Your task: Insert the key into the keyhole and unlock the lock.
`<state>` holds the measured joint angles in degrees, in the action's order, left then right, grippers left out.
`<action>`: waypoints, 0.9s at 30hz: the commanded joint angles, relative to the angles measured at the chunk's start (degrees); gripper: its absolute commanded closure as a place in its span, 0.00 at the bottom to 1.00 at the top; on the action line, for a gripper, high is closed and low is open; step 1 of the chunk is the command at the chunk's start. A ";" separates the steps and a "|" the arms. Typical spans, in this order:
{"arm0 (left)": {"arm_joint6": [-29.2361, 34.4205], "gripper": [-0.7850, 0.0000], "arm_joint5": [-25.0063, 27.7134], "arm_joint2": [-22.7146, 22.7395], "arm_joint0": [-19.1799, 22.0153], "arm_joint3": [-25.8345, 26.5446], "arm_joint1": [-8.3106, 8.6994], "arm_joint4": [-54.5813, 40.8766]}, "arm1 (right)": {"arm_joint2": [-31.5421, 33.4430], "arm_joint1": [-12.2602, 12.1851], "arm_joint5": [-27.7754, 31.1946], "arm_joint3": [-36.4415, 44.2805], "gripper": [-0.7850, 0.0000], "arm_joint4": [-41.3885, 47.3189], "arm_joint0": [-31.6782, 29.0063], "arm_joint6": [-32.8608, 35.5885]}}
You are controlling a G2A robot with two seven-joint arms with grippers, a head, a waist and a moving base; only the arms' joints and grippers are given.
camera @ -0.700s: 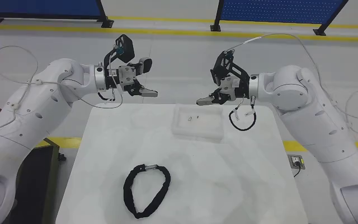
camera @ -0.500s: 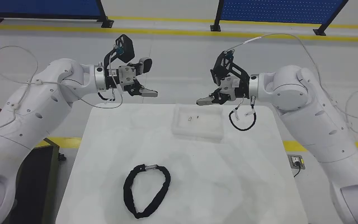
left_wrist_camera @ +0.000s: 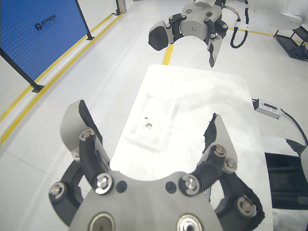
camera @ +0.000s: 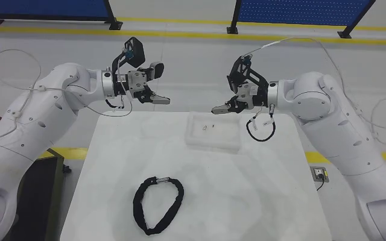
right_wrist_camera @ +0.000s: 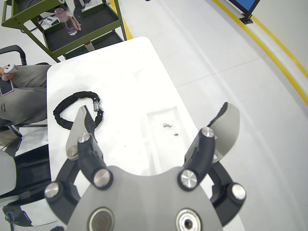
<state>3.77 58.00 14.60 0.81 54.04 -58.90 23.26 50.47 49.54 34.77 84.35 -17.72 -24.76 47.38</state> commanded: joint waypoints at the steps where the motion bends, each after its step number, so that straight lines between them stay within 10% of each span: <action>1: 0.00 0.00 0.00 0.00 0.00 0.00 0.00 0.00 | -0.43 0.13 -1.29 -0.84 0.00 -0.81 -0.28 0.35; 10: 0.00 0.00 0.00 0.00 0.00 0.00 0.00 0.00 | -6.09 3.11 -9.90 -10.93 0.00 3.61 1.01 3.13; 27: 0.00 0.00 0.00 0.00 0.00 0.00 0.00 0.00 | -21.05 15.86 -20.62 -30.35 0.00 13.70 7.94 0.43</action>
<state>3.76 58.00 14.60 0.81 54.04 -58.91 23.26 29.99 64.77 14.90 54.63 -3.88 -16.98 48.27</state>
